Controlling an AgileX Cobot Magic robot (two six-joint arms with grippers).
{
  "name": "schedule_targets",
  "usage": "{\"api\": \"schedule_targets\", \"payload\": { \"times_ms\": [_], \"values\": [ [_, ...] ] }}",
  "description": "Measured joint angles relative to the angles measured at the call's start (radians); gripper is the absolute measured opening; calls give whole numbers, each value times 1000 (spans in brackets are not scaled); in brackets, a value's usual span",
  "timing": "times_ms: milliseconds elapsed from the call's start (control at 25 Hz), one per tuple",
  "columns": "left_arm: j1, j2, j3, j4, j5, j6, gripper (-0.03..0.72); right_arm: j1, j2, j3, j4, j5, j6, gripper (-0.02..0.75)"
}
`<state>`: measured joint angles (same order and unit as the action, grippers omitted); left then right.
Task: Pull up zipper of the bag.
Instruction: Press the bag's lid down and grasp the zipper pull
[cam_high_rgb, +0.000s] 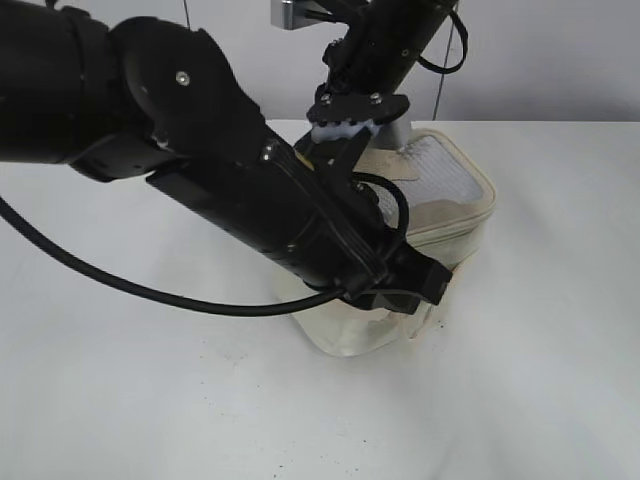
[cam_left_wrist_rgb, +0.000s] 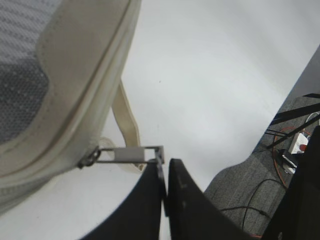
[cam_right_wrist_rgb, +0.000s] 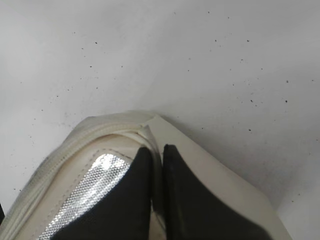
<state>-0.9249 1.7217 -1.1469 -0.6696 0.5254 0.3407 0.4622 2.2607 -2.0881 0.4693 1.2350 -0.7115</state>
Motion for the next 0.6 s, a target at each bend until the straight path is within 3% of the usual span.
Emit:
{"api": "schedule_targets", "payload": {
  "times_ms": [280, 600],
  "values": [
    [46, -4, 0, 52, 110, -66, 1, 0, 0, -1, 2, 0, 17, 39],
    [157, -105, 0, 321, 258, -302, -2, -7, 0, -7, -2, -9, 100, 31]
  ]
}}
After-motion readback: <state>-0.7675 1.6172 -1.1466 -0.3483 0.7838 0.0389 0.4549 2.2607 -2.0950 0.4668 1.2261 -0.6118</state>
